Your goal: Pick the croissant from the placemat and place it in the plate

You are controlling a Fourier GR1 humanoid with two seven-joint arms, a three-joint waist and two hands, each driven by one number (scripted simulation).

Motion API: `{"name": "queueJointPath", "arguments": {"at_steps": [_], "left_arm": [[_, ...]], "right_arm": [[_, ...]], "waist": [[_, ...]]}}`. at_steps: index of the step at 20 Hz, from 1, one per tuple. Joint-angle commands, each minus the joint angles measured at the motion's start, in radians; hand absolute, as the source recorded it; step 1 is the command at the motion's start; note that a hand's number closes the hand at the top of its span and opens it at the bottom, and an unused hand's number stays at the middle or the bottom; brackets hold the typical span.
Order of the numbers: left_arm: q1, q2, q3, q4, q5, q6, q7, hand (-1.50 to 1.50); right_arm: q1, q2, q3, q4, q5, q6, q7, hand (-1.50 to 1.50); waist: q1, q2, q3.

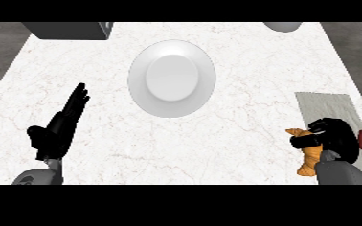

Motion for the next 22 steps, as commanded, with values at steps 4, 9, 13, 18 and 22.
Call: {"name": "queueJointPath", "arguments": {"at_steps": [4, 9, 13, 18, 22], "left_arm": [[-0.025, -0.002, 0.003, 0.021, -0.005, -0.011, -0.019, 0.00], [-0.024, 0.003, 0.005, 0.019, 0.007, -0.027, -0.007, 0.00], [-0.021, 0.019, 0.018, -0.012, 0.008, -0.029, 0.011, 0.00], [0.016, -0.014, 0.022, 0.037, -0.024, -0.012, -0.057, 0.00], [0.021, 0.008, 0.017, -0.098, -0.011, -0.017, 0.059, 0.00]], "right_arm": [[-0.050, -0.074, 0.167, 0.013, 0.052, 0.058, -0.298, 1.50], [-0.123, -0.183, 0.266, -0.037, -0.036, 0.198, -0.665, 1.50], [-0.178, -0.233, 0.229, -0.048, -0.109, 0.243, -0.811, 1.50], [-0.098, -0.239, 0.204, -0.198, -0.123, 0.225, -0.863, 1.50], [-0.128, -0.208, 0.167, -0.288, -0.155, 0.191, -0.856, 1.50]], "waist": [[0.023, 0.016, 0.017], [0.028, 0.014, 0.018], [0.012, 0.010, 0.016], [-0.003, 0.009, 0.015], [0.001, 0.007, 0.016]]}}
